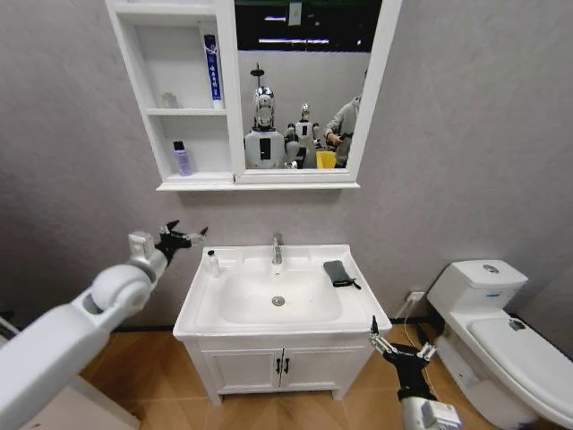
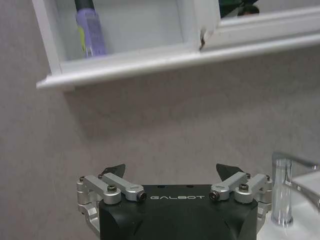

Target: Move facial cleanser and shampoo from washbasin to cabinet, then wipe washbasin with towel.

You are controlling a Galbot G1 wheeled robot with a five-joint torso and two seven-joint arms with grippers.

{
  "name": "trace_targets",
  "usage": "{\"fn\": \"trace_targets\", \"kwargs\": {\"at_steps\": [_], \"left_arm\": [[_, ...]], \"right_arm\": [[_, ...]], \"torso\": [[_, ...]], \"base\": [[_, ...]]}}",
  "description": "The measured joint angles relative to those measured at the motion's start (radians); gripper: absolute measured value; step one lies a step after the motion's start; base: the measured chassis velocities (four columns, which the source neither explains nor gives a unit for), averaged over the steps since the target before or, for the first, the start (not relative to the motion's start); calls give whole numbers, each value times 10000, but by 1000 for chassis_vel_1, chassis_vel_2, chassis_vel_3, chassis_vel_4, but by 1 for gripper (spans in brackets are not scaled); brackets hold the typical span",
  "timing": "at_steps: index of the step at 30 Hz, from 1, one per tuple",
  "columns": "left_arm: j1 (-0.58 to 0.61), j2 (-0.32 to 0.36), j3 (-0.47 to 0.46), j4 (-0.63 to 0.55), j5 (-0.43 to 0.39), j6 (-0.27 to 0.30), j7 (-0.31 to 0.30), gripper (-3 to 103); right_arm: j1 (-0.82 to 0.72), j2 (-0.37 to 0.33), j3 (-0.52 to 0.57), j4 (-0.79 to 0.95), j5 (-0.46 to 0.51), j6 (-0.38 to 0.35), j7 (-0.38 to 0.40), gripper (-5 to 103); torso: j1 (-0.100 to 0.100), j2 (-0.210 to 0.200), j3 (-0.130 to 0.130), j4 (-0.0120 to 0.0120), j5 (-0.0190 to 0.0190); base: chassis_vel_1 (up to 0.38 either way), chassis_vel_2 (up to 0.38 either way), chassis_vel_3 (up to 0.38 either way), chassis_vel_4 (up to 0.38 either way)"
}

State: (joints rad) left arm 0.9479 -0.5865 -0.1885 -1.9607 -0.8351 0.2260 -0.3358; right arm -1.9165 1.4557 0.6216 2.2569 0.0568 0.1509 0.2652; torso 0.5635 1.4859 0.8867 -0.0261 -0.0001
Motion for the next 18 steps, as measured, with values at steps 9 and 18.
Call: {"fn": "trace_targets", "kwargs": {"at_steps": [9, 18], "left_arm": [[44, -1700, 881, 2313, 1216, -736, -260, 100], [-977, -3392, 1592, 4600, 2013, -1062, 315, 100]], "right_arm": [[136, -195, -21, -335, 99, -73, 11, 100], [259, -415, 55, -647, 324, -192, 13, 100]], "torso": [[0, 0, 0, -4, 2], [0, -2, 1, -3, 1]], "base": [[0, 0, 0, 0], [0, 0, 0, 0]]}}
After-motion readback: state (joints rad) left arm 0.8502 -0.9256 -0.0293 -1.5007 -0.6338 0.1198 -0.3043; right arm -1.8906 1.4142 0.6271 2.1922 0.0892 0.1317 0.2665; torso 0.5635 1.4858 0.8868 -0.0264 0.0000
